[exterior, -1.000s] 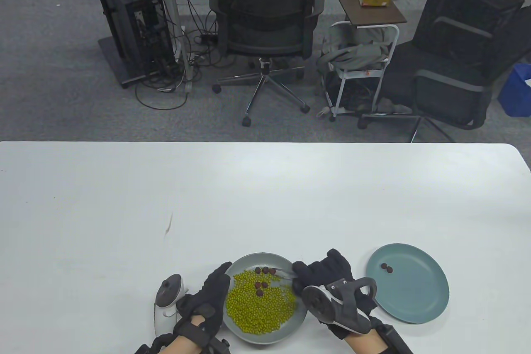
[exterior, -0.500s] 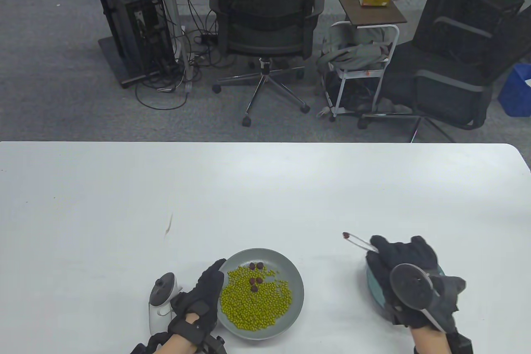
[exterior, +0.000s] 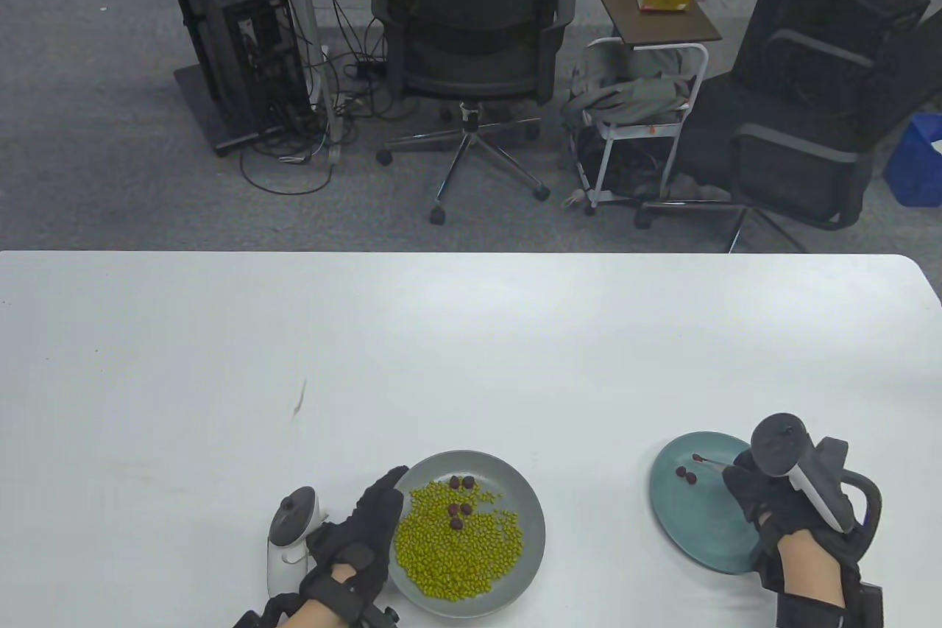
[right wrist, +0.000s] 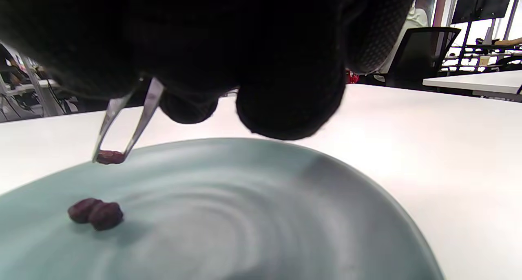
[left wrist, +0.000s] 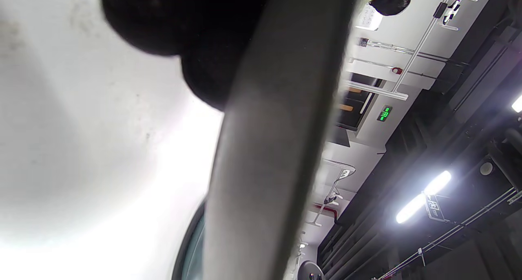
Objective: Pick cranberries with tweezers into plate
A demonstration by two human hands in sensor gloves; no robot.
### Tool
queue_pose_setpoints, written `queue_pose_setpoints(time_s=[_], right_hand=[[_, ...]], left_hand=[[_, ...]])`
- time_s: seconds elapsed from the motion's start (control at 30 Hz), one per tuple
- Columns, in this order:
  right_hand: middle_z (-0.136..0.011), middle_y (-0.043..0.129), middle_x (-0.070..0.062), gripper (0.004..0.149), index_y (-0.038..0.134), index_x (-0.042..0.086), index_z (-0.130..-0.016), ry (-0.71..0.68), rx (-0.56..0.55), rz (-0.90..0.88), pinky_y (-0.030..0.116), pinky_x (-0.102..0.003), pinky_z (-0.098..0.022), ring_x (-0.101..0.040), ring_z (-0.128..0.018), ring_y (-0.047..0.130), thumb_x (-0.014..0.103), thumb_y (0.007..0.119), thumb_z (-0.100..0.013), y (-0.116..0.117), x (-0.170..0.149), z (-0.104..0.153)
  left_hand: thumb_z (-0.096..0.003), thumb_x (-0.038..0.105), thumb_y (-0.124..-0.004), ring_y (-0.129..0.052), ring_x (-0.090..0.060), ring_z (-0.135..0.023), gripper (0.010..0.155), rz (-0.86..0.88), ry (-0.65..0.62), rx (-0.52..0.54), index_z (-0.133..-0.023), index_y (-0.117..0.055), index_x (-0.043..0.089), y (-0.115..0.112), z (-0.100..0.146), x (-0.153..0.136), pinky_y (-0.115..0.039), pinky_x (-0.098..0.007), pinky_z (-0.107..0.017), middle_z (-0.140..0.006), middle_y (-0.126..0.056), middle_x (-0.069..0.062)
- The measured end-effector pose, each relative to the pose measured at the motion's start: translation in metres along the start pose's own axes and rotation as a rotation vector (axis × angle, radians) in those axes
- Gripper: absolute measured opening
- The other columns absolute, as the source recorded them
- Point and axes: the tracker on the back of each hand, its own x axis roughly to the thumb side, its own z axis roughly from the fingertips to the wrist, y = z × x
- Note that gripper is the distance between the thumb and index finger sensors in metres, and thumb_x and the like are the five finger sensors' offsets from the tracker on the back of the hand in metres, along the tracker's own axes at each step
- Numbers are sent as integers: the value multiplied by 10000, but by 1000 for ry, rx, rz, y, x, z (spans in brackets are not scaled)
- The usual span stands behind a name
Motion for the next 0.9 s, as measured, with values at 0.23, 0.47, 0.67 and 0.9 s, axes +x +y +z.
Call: queue_pose_setpoints(time_s=[0.23,0.47,0.67,0.9], right_hand=[[-410,935,163,499,921,285,-705,65,-9,-6,641,-464,-673,-115,-462,980,559,836,-297,0,-4,1],[-473,916,167,496,870,306,-753,-96,-312,-185,589,-465,-714,-117,-536,952,553,807,-327,-19,31,29],[-497,902,179,498,843,331,-772,-351,-492,-224,524,-474,-752,-115,-603,921,561,793,-333,-21,93,76],[-503,897,186,498,835,344,-771,-709,-473,-190,514,-467,-760,-106,-614,916,570,775,-332,1,163,125]], left_hand=[[-524,489,-577,-1011,-243,-497,619,0,6,-4,-1029,-332,228,-1,0,-1,-875,-355,-303,-943,-655,-53],[-524,489,-578,-1013,-242,-494,619,-7,9,-2,-1029,-336,226,-2,0,-2,-876,-354,-300,-941,-659,-52],[-526,491,-584,-1018,-246,-469,617,-15,22,3,-1030,-349,225,-4,0,-3,-874,-353,-278,-934,-673,-57],[-525,498,-586,-1021,-246,-463,617,33,22,0,-1030,-359,227,-2,0,-3,-875,-351,-275,-933,-680,-57]])
